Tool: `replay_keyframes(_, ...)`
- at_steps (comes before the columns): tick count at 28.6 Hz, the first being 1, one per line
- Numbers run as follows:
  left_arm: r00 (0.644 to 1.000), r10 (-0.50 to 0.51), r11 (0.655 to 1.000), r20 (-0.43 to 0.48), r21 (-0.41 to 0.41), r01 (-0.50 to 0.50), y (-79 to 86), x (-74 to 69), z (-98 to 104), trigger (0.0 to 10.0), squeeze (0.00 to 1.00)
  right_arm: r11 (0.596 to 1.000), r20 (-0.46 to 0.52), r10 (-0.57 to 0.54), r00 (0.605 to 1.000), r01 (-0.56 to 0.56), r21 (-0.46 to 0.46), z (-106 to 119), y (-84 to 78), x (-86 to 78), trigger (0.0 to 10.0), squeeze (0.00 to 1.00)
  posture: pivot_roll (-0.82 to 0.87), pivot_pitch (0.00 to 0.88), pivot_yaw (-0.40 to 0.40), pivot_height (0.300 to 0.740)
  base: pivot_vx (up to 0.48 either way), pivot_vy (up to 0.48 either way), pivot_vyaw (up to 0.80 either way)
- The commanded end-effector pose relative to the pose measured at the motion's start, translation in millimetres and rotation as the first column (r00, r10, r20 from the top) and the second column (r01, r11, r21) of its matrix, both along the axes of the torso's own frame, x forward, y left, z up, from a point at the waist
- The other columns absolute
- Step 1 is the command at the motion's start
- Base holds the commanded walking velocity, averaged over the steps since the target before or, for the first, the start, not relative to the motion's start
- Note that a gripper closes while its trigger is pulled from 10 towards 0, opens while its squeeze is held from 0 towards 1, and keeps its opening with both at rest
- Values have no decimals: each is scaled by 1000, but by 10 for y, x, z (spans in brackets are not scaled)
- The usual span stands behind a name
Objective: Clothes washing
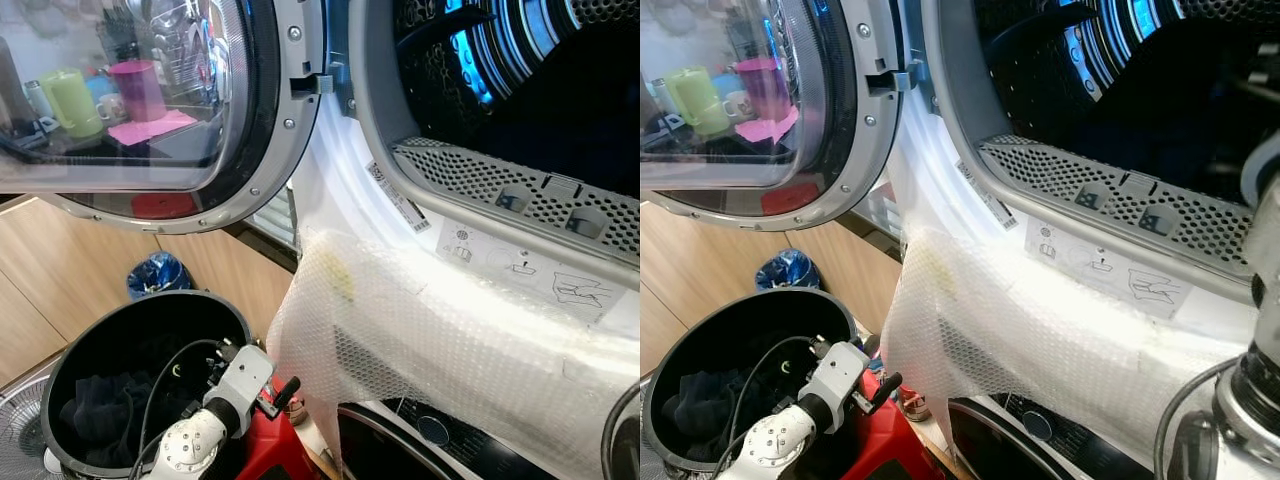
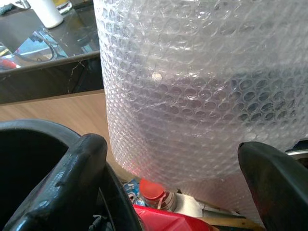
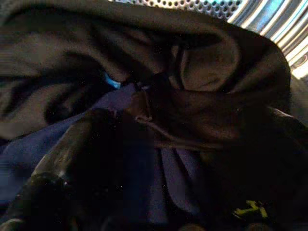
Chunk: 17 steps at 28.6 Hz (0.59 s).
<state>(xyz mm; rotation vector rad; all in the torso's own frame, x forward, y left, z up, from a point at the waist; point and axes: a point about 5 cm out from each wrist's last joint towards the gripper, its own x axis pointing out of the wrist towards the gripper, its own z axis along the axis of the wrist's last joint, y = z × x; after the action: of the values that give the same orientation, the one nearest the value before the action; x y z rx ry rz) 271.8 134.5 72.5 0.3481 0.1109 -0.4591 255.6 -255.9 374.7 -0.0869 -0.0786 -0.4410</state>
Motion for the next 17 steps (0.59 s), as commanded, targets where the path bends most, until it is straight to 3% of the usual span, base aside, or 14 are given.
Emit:
replay_keyframes(1,1000,5,1000,-31,12,-5,46,-30,-46,10000,0,1000,-11,10,1000,-10,-14,-19,1,-68,10000,0,32,88,37,740,0,0,0)
replay_keyframes(5,1000,7,1000,-26,7,-6,47,-16,-34,10000,0,974,150,222,963,-213,-70,38,187,-188,10000,0,33,89,40,740,0,0,0)
replay_keyframes(6,1000,0,1000,-22,3,0,42,-13,-26,10000,0,947,239,321,916,-305,-103,87,296,-258,10000,0,37,87,40,740,0,0,0)
replay_keyframes(7,1000,-3,1000,-22,2,3,42,-12,-22,10000,0,922,265,386,884,-368,-118,93,370,-291,10000,0,36,87,42,740,0,0,0)
replay_keyframes(8,1000,-3,1000,-22,2,3,42,-12,-22,10000,0,922,265,386,884,-368,-118,93,370,-291,10000,0,36,87,42,740,0,0,0)
replay_keyframes(12,1000,-4,1000,-22,2,4,49,-9,-20,10000,0,818,296,575,763,-530,-223,87,589,-426,10000,0,39,86,42,740,0,0,0)
replay_keyframes(14,1000,-4,1000,-21,2,4,51,-7,-17,10000,0,728,302,686,662,-620,-293,80,728,-507,10000,0,39,86,42,740,0,0,0)
replay_keyframes(17,1000,-9,1000,-21,3,9,48,-6,-16,10000,0,573,337,812,476,-758,-311,-3,913,-619,10000,0,38,86,40,740,0,0,0)
